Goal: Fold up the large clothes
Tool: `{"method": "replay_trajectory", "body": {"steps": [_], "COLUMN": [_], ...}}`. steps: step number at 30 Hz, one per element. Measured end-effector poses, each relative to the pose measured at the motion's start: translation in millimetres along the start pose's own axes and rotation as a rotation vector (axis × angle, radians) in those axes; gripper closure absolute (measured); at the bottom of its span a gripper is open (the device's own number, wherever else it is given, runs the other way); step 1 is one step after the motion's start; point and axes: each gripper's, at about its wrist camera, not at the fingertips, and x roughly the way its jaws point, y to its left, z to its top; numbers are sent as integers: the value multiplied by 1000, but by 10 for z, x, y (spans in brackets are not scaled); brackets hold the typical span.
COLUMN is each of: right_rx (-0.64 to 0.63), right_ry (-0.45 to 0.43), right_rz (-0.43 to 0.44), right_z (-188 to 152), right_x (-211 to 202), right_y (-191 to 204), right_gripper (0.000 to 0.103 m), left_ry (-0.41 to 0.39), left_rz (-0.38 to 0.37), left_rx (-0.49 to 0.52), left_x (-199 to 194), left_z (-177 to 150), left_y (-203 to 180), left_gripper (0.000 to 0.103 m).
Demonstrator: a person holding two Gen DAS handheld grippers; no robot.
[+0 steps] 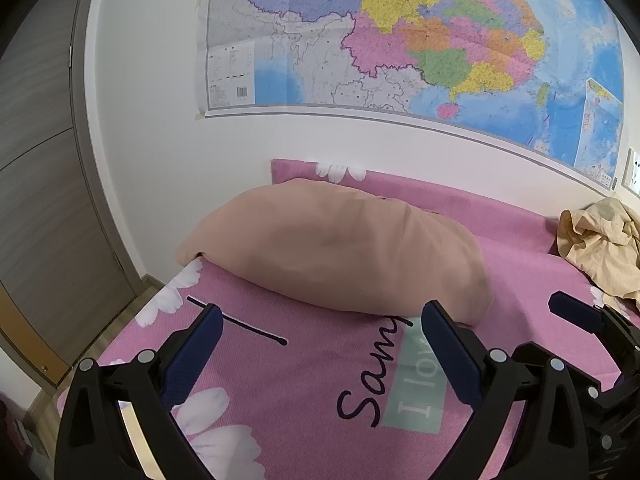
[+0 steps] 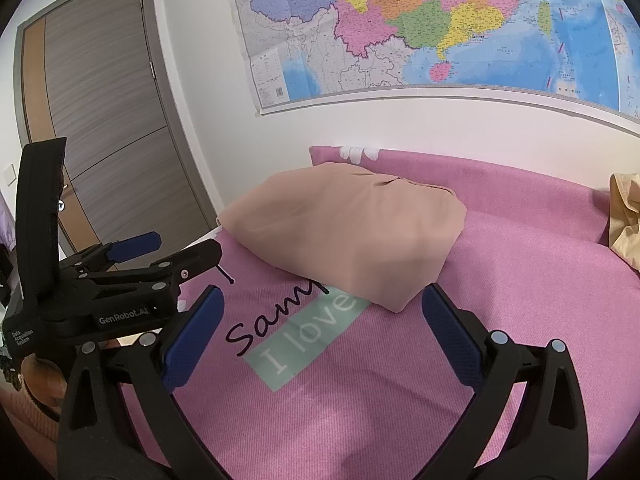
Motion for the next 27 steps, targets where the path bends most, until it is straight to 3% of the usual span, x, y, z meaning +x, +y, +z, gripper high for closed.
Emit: {"method": "replay_trajectory", "body": {"steps": [27], "right_rx": [3], "right_ry": [2], "right_rz": [-2], "right_z": [-5], "right_x": [-5], "right_y": [-1], "right_gripper": [5], "left_ry": [9], "left_rz": [0], "left_rx": [2], "left_x": [20], "left_z": [-20], "left_y": [-5], "left_gripper": [7]}}
